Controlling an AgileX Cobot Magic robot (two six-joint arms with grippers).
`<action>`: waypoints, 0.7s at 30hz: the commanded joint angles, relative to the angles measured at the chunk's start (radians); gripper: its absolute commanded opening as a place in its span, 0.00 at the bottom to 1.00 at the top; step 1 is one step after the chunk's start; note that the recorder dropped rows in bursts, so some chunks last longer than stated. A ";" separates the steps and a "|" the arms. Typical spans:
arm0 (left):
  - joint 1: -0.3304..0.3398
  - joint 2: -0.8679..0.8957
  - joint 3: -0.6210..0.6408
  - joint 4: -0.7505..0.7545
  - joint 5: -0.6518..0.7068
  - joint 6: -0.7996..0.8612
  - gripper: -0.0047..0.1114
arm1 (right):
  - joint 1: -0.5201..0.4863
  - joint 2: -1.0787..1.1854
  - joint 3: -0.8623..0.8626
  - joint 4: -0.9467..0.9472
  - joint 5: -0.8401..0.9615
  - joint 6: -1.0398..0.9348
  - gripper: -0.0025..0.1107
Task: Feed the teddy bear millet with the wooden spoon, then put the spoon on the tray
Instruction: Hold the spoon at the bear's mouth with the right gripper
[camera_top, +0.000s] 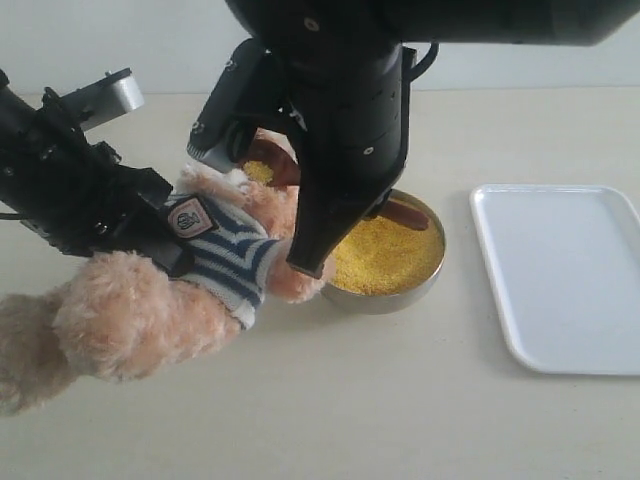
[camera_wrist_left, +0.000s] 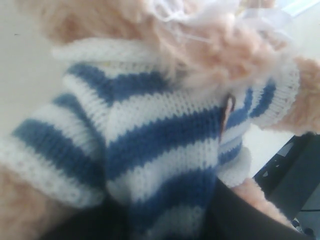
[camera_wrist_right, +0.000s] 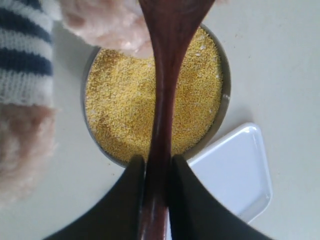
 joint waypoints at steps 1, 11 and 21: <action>0.000 -0.004 -0.002 -0.028 -0.002 0.005 0.07 | 0.029 -0.004 0.000 -0.059 0.002 0.012 0.02; 0.000 -0.004 -0.002 -0.028 -0.004 0.005 0.07 | 0.047 -0.004 0.000 -0.129 0.002 0.020 0.02; 0.000 -0.004 -0.002 -0.028 -0.004 0.005 0.07 | 0.096 0.005 0.000 -0.209 0.002 0.028 0.02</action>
